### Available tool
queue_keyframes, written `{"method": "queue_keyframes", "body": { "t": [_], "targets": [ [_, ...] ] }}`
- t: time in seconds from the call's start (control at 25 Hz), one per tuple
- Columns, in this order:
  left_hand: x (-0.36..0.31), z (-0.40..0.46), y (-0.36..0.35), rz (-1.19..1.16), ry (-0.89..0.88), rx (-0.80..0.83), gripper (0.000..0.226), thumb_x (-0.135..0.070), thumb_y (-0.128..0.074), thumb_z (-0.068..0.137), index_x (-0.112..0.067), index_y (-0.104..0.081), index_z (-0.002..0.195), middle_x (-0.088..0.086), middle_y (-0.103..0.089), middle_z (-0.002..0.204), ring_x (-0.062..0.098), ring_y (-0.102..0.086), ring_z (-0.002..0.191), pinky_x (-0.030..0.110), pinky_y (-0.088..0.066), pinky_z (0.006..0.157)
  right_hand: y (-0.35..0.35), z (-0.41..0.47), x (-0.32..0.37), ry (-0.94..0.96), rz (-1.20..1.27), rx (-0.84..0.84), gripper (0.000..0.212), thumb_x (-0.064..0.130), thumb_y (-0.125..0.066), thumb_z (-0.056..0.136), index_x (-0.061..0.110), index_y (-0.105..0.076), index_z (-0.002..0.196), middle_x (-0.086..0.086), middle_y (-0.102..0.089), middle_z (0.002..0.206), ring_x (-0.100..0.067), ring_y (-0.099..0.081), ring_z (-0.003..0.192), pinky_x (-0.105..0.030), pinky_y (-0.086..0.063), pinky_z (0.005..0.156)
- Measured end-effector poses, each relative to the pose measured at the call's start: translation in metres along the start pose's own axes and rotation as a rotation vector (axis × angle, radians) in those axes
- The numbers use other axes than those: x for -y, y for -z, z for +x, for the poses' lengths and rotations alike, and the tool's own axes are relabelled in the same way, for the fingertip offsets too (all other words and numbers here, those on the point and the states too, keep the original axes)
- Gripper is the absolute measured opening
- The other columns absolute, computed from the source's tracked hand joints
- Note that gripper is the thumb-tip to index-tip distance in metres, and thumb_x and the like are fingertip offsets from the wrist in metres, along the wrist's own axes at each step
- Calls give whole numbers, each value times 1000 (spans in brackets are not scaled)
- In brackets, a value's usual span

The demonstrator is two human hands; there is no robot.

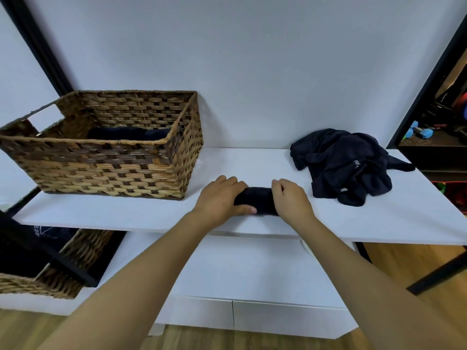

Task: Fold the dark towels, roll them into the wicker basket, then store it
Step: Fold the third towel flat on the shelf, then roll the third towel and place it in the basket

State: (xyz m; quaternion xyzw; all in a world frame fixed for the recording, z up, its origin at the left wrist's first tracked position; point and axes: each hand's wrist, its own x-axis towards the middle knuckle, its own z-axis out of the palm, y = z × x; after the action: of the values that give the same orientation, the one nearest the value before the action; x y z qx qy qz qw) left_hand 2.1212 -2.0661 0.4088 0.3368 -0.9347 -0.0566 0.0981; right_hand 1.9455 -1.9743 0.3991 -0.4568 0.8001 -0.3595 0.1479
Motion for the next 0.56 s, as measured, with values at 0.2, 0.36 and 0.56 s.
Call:
{"method": "queue_keyframes", "body": {
  "t": [0.2,0.36,0.56],
  "targets": [
    [2,16,20,-249,97,278,45,-70,-58,88,-26,-62,98,-6,-63,92,18,-60,88,35,-49,76,-7,-15,-19,211,21,-75,32,45,-40,103,22,-61,106,6,-58,102,-17,-45,100,-34,-43,82],
    [-10,10,23,-148,56,297,53,-77,-59,81,-28,-58,101,-7,-60,96,16,-58,87,34,-49,74,-4,-15,-18,190,69,-86,31,43,-44,103,22,-59,87,9,-61,83,-19,-53,86,-34,-43,72],
    [-26,-12,6,86,71,58,54,-60,-67,79,-26,-54,118,-6,-68,98,19,-63,86,32,-51,70,-1,-11,-10,68,200,-39,42,39,-49,102,11,-46,70,3,-47,61,-15,-45,60,-32,-37,59]
  ]
}}
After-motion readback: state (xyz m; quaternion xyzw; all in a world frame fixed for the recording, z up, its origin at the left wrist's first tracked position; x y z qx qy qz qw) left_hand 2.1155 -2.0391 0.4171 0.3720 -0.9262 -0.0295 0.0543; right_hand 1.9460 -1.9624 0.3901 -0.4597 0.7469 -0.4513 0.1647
